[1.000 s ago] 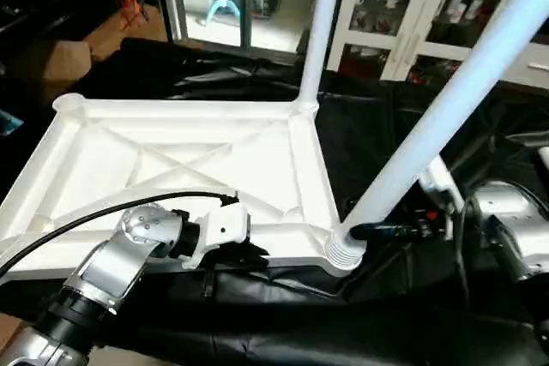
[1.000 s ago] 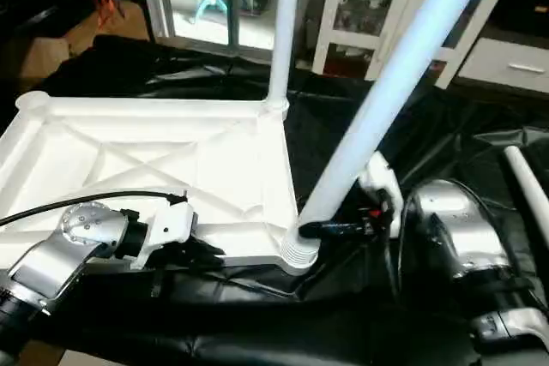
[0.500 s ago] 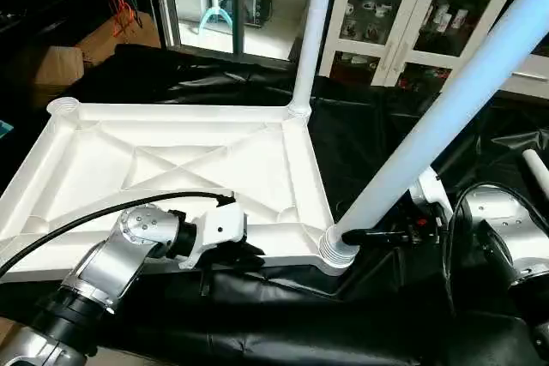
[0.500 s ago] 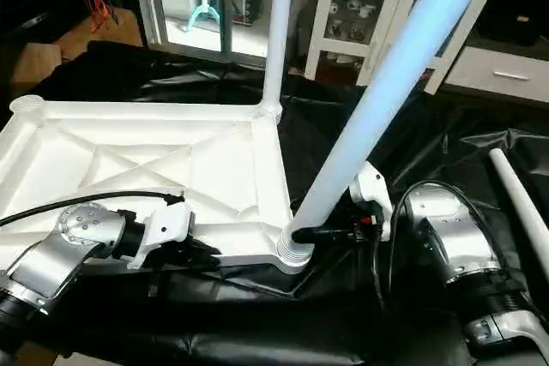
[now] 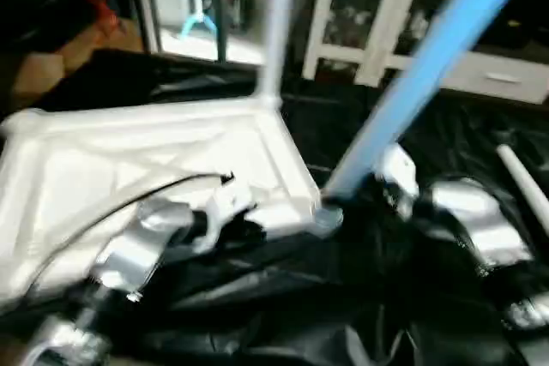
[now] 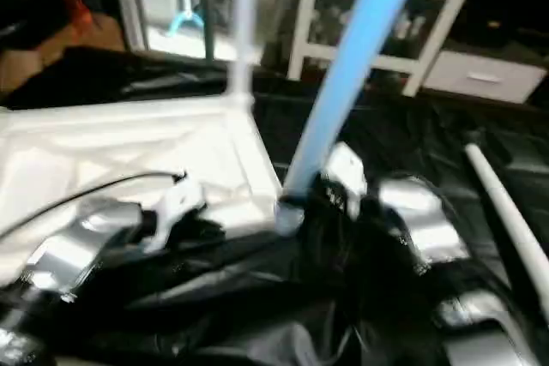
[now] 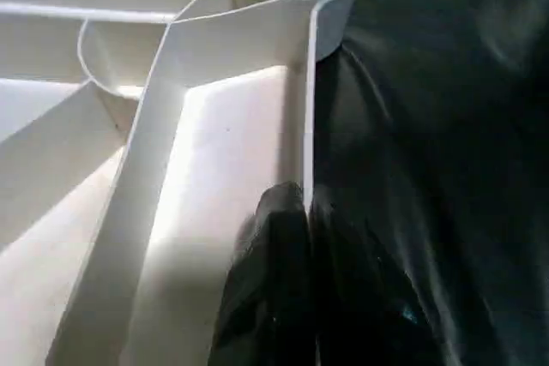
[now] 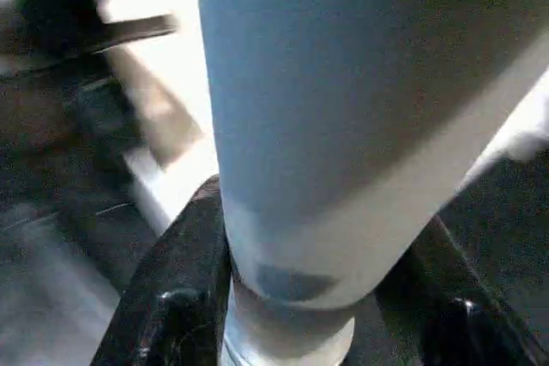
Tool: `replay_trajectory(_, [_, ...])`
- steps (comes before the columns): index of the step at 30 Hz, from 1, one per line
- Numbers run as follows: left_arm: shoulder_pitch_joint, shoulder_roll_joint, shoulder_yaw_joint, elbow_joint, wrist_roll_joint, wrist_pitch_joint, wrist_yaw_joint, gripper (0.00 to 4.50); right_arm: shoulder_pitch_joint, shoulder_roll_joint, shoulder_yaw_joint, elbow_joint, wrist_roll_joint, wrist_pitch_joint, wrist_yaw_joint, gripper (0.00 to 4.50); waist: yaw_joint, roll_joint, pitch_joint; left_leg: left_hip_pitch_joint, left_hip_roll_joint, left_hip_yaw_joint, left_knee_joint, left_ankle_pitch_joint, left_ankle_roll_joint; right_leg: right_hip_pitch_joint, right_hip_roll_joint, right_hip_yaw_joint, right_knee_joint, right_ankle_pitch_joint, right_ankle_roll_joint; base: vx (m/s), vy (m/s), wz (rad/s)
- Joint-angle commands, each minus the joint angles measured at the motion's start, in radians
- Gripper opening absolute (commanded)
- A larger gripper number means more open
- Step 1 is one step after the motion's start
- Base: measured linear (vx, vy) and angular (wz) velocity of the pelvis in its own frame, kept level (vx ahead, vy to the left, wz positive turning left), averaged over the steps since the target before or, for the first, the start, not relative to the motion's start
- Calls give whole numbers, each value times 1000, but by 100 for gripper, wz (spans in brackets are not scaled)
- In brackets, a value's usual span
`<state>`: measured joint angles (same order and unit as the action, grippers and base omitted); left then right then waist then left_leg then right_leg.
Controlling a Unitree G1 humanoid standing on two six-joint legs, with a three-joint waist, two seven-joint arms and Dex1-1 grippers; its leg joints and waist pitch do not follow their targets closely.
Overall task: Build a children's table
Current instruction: Insert table leg to table base
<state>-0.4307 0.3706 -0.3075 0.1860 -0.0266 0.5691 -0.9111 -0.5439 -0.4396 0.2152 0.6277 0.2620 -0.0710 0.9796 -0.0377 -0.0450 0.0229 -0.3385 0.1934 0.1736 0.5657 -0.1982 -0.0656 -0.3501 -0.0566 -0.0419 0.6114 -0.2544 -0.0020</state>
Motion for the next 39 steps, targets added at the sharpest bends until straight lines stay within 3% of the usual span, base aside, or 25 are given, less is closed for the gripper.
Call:
replay_trajectory(1, [-54, -28, 59, -38, -26, 87, 60, 0, 63, 14, 46, 204, -107, 202, -131, 184, -1, 18, -10, -5, 42, -25, -75, -396, -36, -9, -71, 48, -102, -357, -189, 0, 0, 0])
replay_trajectory(3, [-85, -80, 73, -71, -26, 214, 124, 0, 6, 84, -17, 307, -89, 285, -300, 184, -7, 15, -15, -15, 40, -21, -72, -319, -12, 0, -71, 47, -99, -251, -222, 0, 0, 0])
replay_trajectory(7, [-102, -109, 79, -88, 6, 255, 195, 0, -44, 126, -91, 385, -49, 315, -454, 184, -13, 17, -17, -17, 41, -21, -70, -281, -1, 2, -71, 44, -95, -190, -240, 0, 0, 0])
replay_trajectory(11, [-89, -95, 54, -105, -8, 189, 161, 0, -66, 143, -107, 389, -45, 331, -453, 184, -8, 19, -27, -23, 43, -15, -61, -172, 28, 12, -68, 42, -78, 19, -269, 0, 0, 0])
replay_trajectory(13, [-81, -85, 47, -111, -14, 167, 141, 0, -66, 142, -105, 384, -43, 330, -427, 184, -7, 18, -26, -24, 43, -14, -61, -154, 42, 14, -69, 41, -75, 59, -279, 0, 0, 0])
replay_trajectory(14, [-59, -48, 18, -124, -19, 65, 76, 0, -59, 137, -100, 355, -30, 302, -307, 184, -6, 18, -23, -25, 43, -15, -63, -179, 49, 14, -70, 40, -80, 30, -279, 0, 0, 0])
replay_trajectory(15, [-45, -22, 6, -134, -29, 30, 31, 0, -52, 125, -88, 331, -23, 309, -222, 184, -7, 16, -24, -26, 44, -15, -63, -193, 50, 16, -71, 41, -81, 10, -275, 0, 0, 0])
replay_trajectory(17, [-15, 34, -16, -148, -47, -89, -77, 0, -30, 86, -56, 277, -14, 296, -55, 184, -5, 20, -24, -25, 47, -14, -62, -198, 57, 14, -70, 42, -81, 11, -274, 0, 0, 0])
replay_trajectory(19, [24, 114, -31, -170, -85, -190, -236, 0, 5, 12, -16, 201, 0, 255, 144, 184, 7, 24, -25, -19, 52, -13, -59, -168, 67, 17, -68, 41, -76, 67, -268, 0, 0, 0])
replay_trajectory(20, [32, 147, -27, -164, -99, -206, -286, 0, 21, -34, -7, 162, 20, 247, 249, 184, 17, 25, -24, -14, 55, -9, -58, -137, 78, 17, -66, 42, -67, 135, -273, 0, 0, 0])
replay_trajectory(21, [33, 151, -24, -161, -101, -207, -292, 0, 24, -44, -6, 154, 24, 244, 272, 184, 17, 25, -24, -14, 55, -9, -58, -137, 78, 17, -66, 42, -67, 135, -273, 0, 0, 0])
replay_trajectory(22, [33, 152, -23, -160, -101, -208, -294, 0, 25, -47, -6, 151, 26, 243, 279, 184, 26, 27, -26, -3, 56, -5, -56, -122, 79, 11, -64, 41, -65, 172, -284, 0, 0, 0])
replay_trajectory(24, [33, 161, -8, -156, -121, -215, -318, 0, 37, -84, -3, 124, 42, 241, 355, 184, 39, 26, -25, -4, 55, -1, -56, -104, 67, 16, -65, 43, -59, 195, -300, 0, 0, 0])
replay_trajectory(32, [25, 162, 25, -141, -192, -304, -366, 0, 104, -165, 22, 10, 63, 286, 547, 184, 56, 19, -21, -4, 56, -2, -56, -135, 56, 20, -66, 44, -63, 124, -287, 0, 0, 0])
replay_trajectory(33, [24, 162, 25, -139, -198, -310, -374, 0, 115, -176, 38, 3, 51, 279, 566, 184, 57, 20, -20, -5, 55, -1, -56, -137, 55, 19, -67, 44, -63, 115, -287, 0, 0, 0])
replay_trajectory(35, [24, 162, 19, -142, -193, -310, -391, 0, 134, -178, 72, 45, -17, 193, 548, 184, 62, 21, -19, -5, 54, 1, -54, -121, 55, 17, -67, 46, -62, 108, -290, 0, 0, 0])
replay_trajectory(39, [26, 162, 17, -140, -189, -315, -386, 0, 133, -150, 48, 80, -35, 150, 472, 184, 61, 22, -22, -5, 52, -1, -52, -98, 54, 19, -65, 45, -58, 142, -293, 0, 0, 0])
